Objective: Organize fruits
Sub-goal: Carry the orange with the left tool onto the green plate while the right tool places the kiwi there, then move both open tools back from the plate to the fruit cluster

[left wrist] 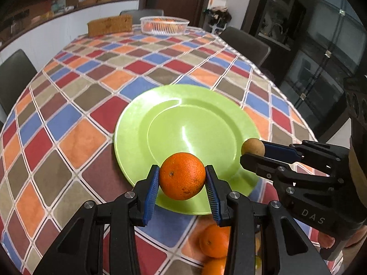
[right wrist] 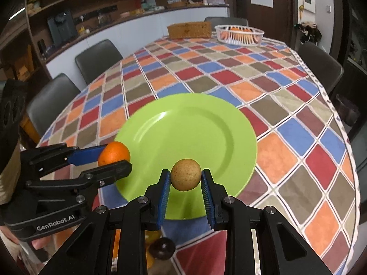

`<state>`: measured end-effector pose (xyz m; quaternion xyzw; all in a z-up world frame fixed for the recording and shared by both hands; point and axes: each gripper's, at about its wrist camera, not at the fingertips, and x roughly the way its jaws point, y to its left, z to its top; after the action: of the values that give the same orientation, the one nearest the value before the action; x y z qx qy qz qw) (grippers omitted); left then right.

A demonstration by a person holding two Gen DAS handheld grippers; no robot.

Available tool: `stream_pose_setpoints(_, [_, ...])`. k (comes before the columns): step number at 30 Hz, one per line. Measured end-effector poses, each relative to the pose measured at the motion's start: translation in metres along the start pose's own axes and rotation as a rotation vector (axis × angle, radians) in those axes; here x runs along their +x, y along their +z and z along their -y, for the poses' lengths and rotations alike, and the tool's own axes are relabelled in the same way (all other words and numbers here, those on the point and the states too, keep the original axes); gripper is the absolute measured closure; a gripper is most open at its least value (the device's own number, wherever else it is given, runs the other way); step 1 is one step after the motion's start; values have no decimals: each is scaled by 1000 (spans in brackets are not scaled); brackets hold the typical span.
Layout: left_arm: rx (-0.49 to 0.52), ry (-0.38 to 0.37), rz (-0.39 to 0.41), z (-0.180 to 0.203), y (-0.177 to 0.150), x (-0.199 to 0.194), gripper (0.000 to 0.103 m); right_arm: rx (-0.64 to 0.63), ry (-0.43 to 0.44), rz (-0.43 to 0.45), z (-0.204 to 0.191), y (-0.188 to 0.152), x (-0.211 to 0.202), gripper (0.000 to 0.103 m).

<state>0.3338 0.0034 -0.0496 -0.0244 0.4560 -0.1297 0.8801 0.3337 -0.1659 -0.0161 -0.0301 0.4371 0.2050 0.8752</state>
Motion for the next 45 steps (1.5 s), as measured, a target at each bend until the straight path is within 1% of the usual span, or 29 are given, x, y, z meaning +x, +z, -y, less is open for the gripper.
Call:
stream_pose_setpoints(3, [-11, -1, -15, -3, -1, 7, 64, -6, -9, -24, 2, 0, 11, 74])
stream_pose_setpoints(7, [1, 35, -19, -3, 0, 9, 64, 2, -1, -27, 4, -1, 15, 74])
stream_pose_setpoints(9, [11, 50, -3, -3, 0, 6, 58, 10, -6, -22, 5, -2, 13, 73])
stream_pose_setpoints(10, [13, 58, 6, -3, -1, 3, 53, 19, -4, -18, 7, -2, 11, 72])
stream_pose_setpoints(11, [16, 64, 16, -2, -1, 0, 51, 27, 0, -14, 8, -2, 10, 72])
stream_pose_setpoints(14, [39, 96, 39, 0, -4, -11, 51, 41, -2, 4, 9, -3, 1, 72])
stream_pose_setpoints(17, [56, 118, 81, 6, -11, -30, 51, 19, -30, 41, 3, -7, -16, 72])
stream_pose_setpoints(21, [72, 129, 140, 15, -21, -57, 50, 0, -32, 94, -5, -14, -41, 72])
stream_pose_setpoints(23, [78, 123, 164, 20, -26, -69, 47, -6, -28, 121, -10, -20, -56, 72])
stream_pose_setpoints(25, [90, 121, 193, 27, -33, -83, 46, -13, -24, 145, -14, -25, -68, 71])
stream_pose_setpoints(27, [102, 123, 218, 32, -39, -95, 46, -20, -26, 173, -19, -31, -80, 65])
stream_pose_setpoints(31, [103, 127, 283, 40, -52, -122, 39, -32, -34, 224, -25, -44, -104, 64])
stream_pose_setpoints(32, [107, 128, 300, 43, -56, -129, 38, -33, -32, 234, -26, -47, -110, 62])
stream_pose_setpoints(33, [112, 129, 315, 46, -59, -134, 38, -35, -32, 249, -27, -51, -116, 56])
stream_pose_setpoints(35, [124, 137, 336, 51, -65, -143, 34, -44, -46, 275, -31, -58, -127, 51])
stream_pose_setpoints(38, [138, 138, 351, 57, -74, -152, 32, -64, -66, 300, -36, -68, -139, 50])
stream_pose_setpoints(41, [149, 127, 360, 62, -87, -157, 29, -72, -75, 317, -38, -79, -148, 44])
stream_pose_setpoints(45, [177, 127, 386, 72, -107, -161, 25, -80, -69, 315, -39, -94, -153, 44])
